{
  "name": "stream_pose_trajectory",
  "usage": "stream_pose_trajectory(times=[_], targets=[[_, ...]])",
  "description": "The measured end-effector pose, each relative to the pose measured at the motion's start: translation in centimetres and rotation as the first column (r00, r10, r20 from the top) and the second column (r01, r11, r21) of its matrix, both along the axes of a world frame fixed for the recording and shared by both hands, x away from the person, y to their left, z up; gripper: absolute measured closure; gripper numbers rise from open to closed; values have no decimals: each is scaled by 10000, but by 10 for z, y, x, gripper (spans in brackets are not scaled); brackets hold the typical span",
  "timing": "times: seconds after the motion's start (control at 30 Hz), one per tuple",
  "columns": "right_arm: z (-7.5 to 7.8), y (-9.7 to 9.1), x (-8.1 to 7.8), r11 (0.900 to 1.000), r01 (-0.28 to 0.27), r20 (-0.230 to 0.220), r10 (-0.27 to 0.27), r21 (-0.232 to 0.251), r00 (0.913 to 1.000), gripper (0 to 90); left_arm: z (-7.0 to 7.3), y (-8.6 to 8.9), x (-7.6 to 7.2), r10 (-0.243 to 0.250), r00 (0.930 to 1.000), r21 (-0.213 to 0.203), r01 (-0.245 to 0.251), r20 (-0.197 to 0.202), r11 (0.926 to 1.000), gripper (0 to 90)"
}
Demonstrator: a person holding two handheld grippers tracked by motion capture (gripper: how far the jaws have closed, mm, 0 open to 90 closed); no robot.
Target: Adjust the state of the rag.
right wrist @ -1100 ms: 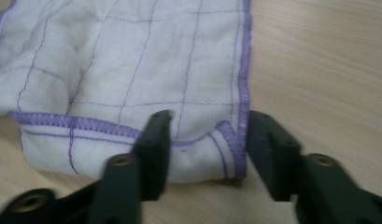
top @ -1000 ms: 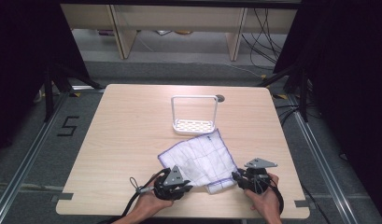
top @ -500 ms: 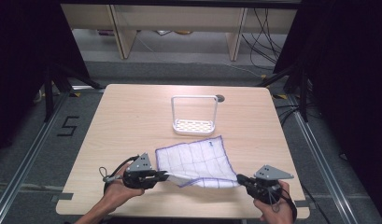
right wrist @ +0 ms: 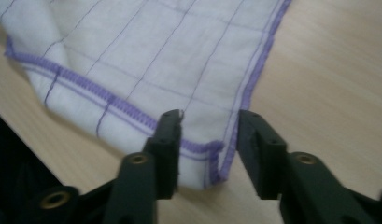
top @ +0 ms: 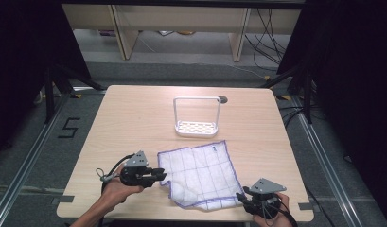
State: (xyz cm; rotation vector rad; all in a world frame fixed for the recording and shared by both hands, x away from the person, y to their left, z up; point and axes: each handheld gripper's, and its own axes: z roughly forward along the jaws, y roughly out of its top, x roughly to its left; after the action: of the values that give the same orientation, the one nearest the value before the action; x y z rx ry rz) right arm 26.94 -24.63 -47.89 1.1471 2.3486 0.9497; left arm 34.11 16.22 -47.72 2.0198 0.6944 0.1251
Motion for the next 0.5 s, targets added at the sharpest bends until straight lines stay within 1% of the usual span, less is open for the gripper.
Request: stream_pose_trajectory(times=[0.03,0.07,0.1,0.13,0.17,0.2,0.23,0.27,0.3,0.33,0.37,0.4,0.43,0.47,0.5], targets=[[4,0,-1,9995,79,172,-84,299,9998,532,5,3,-11,47,10000,-383,-50,-81,9993,690],[5,1,-1,9988,87,152,-94,489,9998,518,5,3,-11,47,10000,-383,-50,-81,9993,682],[5,1,-1,9988,87,152,-94,489,9998,518,7,5,-19,-38,9999,-353,33,-156,9994,682],[7,2,-2,9984,128,223,-141,542,9997,513,5,6,-25,-172,9996,-378,163,-216,9992,657],[8,3,-3,9983,158,110,-165,556,9998,506,3,7,-31,-156,9992,-454,139,-368,9989,639],[8,3,-1,9993,-77,385,64,354,9992,499,-3,7,-38,-198,9972,-407,169,-725,9990,596],[8,3,-1,9993,-77,385,64,354,9992,499,-3,7,-38,-198,9972,-407,169,-725,9990,585],[7,4,-1,9993,-41,270,31,379,9996,499,-11,3,-45,-255,9954,-246,233,-923,9994,556],[6,5,0,9993,-36,314,24,383,9995,499,-13,2,-45,-366,9947,145,382,-957,9992,522],[6,7,-3,9979,267,-44,-264,588,9996,499,-13,2,-45,-366,9947,145,382,-957,9992,494],[6,7,-3,9979,267,-44,-264,588,9996,499,-17,-5,-46,-294,9924,23,298,-1193,9996,494],[6,5,0,9993,-49,245,40,368,9997,499,-19,-9,-46,-241,9916,139,261,-1270,9996,473],[6,4,0,9989,-5,187,-4,466,9998,495,-24,-16,-43,-356,9919,472,416,-1220,9980,436],[6,4,0,9988,-9,258,-4,499,9997,494,-26,-20,-41,-293,9913,499,359,-1282,9981,425],[6,4,0,9984,47,200,-58,562,9998,491,-27,-23,-39,-325,9923,611,401,-1198,9973,419]])
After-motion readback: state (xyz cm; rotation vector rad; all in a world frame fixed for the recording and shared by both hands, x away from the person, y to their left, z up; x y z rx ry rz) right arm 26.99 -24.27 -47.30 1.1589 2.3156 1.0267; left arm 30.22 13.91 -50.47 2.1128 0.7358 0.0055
